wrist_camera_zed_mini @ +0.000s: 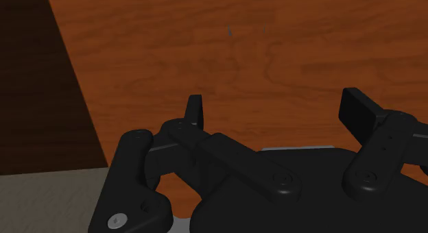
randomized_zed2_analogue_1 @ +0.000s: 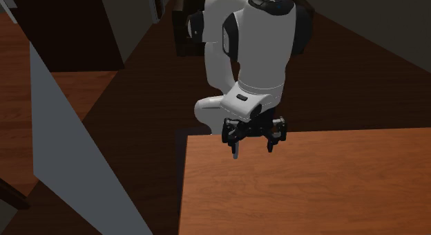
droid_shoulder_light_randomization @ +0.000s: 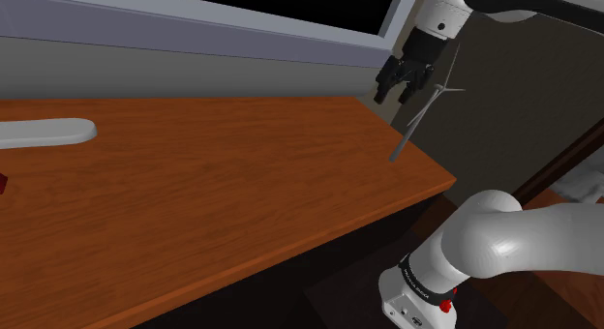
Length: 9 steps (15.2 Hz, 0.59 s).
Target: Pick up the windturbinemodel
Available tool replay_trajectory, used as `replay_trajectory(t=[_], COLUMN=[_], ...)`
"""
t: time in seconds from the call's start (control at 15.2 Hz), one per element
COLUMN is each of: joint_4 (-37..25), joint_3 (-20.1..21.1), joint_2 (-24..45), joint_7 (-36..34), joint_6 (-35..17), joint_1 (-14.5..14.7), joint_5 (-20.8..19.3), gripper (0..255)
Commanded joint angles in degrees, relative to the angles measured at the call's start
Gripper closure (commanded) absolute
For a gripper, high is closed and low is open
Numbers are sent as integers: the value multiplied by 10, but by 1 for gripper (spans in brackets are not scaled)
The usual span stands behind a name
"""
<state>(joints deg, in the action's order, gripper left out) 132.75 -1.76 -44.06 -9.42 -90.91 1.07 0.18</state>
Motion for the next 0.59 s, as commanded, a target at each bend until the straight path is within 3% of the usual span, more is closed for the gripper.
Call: replay_trajectory(t=[0.0,0.53], joint_4=[0,-142], joint_3=[0,10], joint_2=[0,-9], joint_7=[0,22], joint_6=[0,179], joint_1=[0,0], joint_5=[0,-33], gripper=[0,0])
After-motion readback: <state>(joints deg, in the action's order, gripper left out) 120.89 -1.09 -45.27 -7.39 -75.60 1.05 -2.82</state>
